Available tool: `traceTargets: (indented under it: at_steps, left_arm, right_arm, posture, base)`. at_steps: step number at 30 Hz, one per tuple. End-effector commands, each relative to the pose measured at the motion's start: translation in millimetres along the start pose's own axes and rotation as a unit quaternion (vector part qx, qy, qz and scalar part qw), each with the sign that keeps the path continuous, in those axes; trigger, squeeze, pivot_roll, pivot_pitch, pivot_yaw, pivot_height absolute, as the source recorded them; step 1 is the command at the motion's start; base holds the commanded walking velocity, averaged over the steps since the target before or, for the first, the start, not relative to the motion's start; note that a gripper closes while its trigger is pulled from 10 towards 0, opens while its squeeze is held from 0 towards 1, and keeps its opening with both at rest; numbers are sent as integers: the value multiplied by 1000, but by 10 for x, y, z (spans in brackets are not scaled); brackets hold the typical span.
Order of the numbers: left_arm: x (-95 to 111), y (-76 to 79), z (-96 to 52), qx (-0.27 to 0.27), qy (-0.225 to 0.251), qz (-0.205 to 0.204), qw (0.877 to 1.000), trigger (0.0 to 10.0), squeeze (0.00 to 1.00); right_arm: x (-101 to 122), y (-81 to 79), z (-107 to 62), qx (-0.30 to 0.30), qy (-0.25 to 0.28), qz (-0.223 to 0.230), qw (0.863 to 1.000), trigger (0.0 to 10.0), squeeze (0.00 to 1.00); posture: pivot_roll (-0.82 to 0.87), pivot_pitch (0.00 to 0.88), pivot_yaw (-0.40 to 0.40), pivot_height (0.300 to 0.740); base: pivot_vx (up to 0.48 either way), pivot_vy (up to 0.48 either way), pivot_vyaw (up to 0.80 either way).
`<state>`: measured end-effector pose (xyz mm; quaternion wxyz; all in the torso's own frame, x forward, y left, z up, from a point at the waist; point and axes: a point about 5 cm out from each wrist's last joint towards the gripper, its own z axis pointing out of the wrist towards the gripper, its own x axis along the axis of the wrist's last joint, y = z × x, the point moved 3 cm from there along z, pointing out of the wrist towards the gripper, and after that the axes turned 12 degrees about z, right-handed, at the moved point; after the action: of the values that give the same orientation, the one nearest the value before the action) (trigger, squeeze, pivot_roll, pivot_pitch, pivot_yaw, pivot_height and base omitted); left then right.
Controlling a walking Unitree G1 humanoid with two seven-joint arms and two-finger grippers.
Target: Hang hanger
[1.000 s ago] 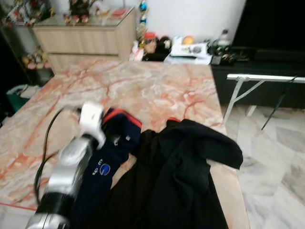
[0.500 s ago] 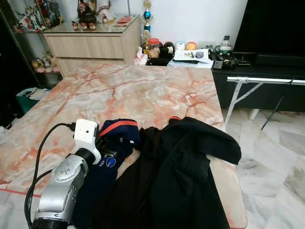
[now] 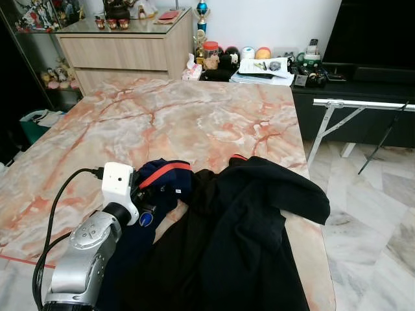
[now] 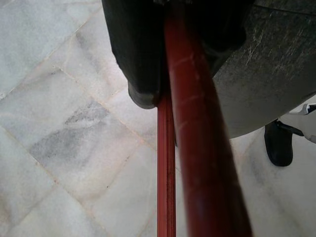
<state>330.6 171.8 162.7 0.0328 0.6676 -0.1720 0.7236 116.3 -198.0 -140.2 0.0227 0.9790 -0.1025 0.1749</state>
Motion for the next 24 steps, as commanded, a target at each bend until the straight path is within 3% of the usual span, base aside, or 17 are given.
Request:
traceTargets:
  at_steps: [1, 10, 14, 15, 17, 19, 24]
  left_arm:
    - [62, -39, -30, 1, 8, 2, 1000, 10000, 1000]
    - [82, -17, -56, -15, 9, 10, 1000, 10000, 1000]
    - [89, 88, -96, -79, 7, 33, 996, 10000, 1000]
    - [70, 179, -144, -137, -2, 55, 989, 10000, 1000]
    - [54, 227, -175, -169, -8, 71, 983, 10000, 1000]
    - [-10, 280, -245, -220, -28, 113, 968, 10000, 1000]
    - [-50, 275, -272, -244, -45, 145, 958, 10000, 1000]
  right_arm:
    - [-248, -114, -16, 15, -38, 1, 999, 10000, 0]
    - [-255, -114, -17, 15, -38, -1, 999, 10000, 0]
    - [-255, -114, -17, 16, -39, -4, 999, 10000, 0]
    - [-253, -113, -17, 16, -38, -7, 999, 10000, 0]
    - [-250, -112, -17, 16, -38, -7, 999, 10000, 0]
    - [-249, -111, -17, 16, -38, -10, 999, 10000, 0]
    - [-244, -108, -16, 15, -38, -13, 999, 10000, 0]
  posture:
    - [139, 59, 66, 740]
    - [136, 45, 68, 740]
    - [136, 45, 68, 740]
    - [136, 52, 65, 740]
    - [136, 52, 65, 740]
    - [136, 52, 65, 740]
    - [135, 56, 64, 740]
  base:
    - [0, 0, 0]
    - [0, 0, 0]
    - [0, 0, 0]
    - [0, 0, 0]
    - [0, 0, 0]
    - [0, 0, 0]
    - [0, 0, 0]
